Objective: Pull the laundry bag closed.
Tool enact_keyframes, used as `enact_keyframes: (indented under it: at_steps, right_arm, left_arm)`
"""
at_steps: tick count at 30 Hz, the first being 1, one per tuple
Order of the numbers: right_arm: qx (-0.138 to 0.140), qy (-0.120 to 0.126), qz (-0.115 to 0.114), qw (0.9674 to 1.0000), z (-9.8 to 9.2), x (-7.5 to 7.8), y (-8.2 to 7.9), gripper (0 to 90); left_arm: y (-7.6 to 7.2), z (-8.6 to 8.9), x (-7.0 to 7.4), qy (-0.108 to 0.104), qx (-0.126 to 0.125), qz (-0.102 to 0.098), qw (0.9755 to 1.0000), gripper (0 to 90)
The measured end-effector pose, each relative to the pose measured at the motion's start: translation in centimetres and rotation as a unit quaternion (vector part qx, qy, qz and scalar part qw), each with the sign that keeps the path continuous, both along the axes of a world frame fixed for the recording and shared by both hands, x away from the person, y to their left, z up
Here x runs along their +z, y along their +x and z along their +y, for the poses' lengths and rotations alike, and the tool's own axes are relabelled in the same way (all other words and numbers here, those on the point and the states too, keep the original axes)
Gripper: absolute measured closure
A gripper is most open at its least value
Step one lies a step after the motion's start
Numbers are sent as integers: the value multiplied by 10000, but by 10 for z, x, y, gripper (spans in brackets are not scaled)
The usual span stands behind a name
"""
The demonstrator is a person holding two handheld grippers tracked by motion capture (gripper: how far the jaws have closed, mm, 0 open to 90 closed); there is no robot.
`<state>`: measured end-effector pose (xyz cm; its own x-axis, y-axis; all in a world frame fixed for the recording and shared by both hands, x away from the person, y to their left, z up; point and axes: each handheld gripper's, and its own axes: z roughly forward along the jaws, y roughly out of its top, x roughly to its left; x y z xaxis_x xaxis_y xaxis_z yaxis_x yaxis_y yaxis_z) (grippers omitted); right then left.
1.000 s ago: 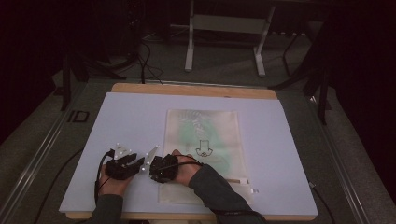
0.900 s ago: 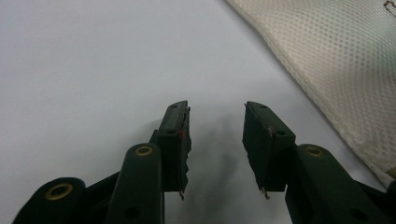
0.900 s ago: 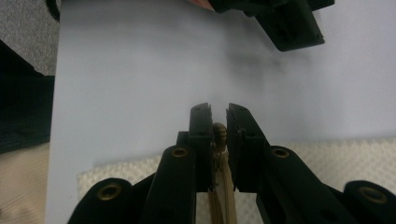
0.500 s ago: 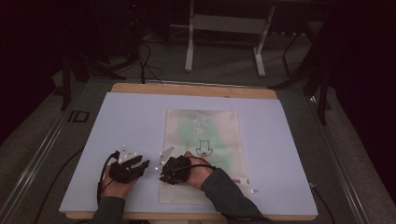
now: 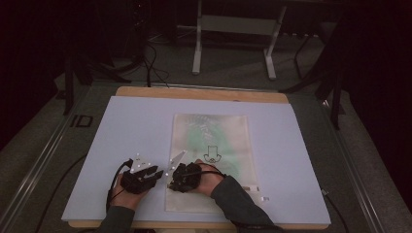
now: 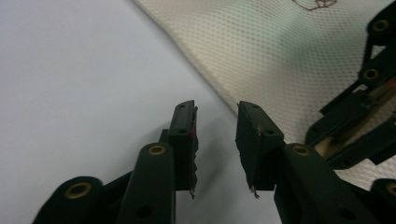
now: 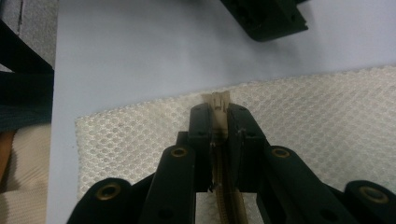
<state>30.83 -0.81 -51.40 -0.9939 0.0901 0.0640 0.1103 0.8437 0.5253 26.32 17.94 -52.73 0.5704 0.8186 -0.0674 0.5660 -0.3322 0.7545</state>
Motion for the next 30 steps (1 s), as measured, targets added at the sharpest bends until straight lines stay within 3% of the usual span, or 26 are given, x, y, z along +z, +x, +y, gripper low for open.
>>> enact_keyframes:
  at_steps: [5, 10, 13, 15, 23, 28, 30]
  right_arm:
    - [21, 27, -41, 10000, -1, -1, -1, 810]
    - [19, 17, -93, 10000, -1, -2, -3, 810]
    - [28, 16, -103, 9999, -1, -2, -3, 809]
    - [26, 39, -93, 9999, -1, -2, -2, 808]
    - [79, 70, -169, 9998, -2, -3, -3, 808]
    - [72, 70, -222, 9997, -2, -3, -4, 808]
    - [57, 38, -221, 9997, -2, -3, -5, 808]
  left_arm:
    - [0, -7, -1, -4, -135, 42, 9999, 688]
    - [0, -9, -1, -109, -336, 130, 9993, 774]
    - [1, -10, -2, -102, -356, 179, 9992, 875]
    - [1, -11, -2, -216, -440, 246, 9985, 890]
    - [4, -20, -4, -254, -608, 287, 9974, 892]
    - [7, -24, -8, -182, -642, 428, 9968, 891]
    - [8, -22, -9, -278, -638, 532, 9962, 891]
